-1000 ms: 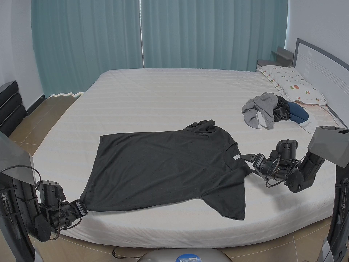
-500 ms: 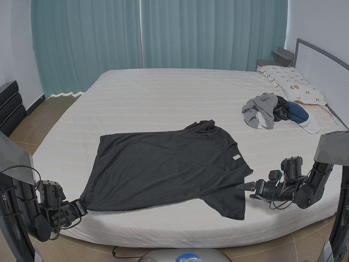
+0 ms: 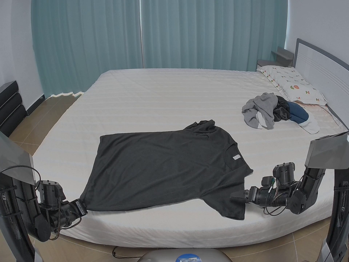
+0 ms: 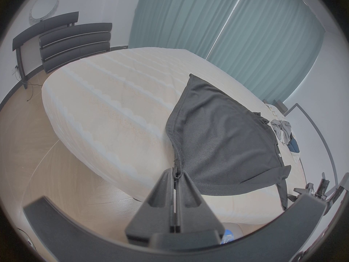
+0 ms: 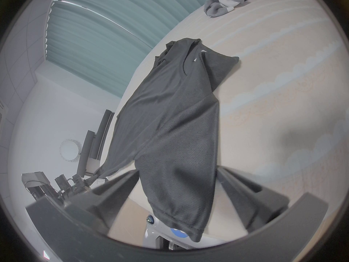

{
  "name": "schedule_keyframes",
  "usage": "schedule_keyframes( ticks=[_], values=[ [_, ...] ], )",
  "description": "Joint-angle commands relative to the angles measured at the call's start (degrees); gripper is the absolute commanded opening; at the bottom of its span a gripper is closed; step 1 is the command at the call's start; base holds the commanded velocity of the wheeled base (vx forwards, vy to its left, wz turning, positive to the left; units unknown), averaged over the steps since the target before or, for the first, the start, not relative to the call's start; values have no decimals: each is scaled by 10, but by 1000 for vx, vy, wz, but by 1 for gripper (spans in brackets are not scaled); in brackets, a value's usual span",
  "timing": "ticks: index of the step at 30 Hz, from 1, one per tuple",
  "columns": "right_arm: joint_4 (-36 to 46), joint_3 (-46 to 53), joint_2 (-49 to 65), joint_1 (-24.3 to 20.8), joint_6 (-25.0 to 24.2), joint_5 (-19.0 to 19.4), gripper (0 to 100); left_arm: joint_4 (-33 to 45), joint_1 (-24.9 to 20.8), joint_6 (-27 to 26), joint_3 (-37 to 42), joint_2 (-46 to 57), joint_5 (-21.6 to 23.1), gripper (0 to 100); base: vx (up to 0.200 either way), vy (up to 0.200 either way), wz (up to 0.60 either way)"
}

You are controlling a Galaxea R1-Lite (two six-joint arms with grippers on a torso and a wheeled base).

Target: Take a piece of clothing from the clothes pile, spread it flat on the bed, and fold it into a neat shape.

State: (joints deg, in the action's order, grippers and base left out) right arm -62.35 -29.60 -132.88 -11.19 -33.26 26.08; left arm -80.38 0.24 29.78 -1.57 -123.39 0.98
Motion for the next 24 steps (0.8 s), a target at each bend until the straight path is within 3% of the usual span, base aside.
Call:
schedule_keyframes(
  ticks=[1,11,19,24],
  values=[
    [0,-3,-12,6,4,-22,0,0,0,-1,2,-1,2,0,0,0,0],
    [0,53,36,28,14,-19,0,-1,1,-2,1,3,3,0,0,0,0],
    [-1,136,116,29,14,14,0,-7,10,-7,3,15,1,0,0,0,0],
    [-1,178,151,29,14,16,0,-23,11,-17,12,23,-1,0,0,0,0]
  ],
)
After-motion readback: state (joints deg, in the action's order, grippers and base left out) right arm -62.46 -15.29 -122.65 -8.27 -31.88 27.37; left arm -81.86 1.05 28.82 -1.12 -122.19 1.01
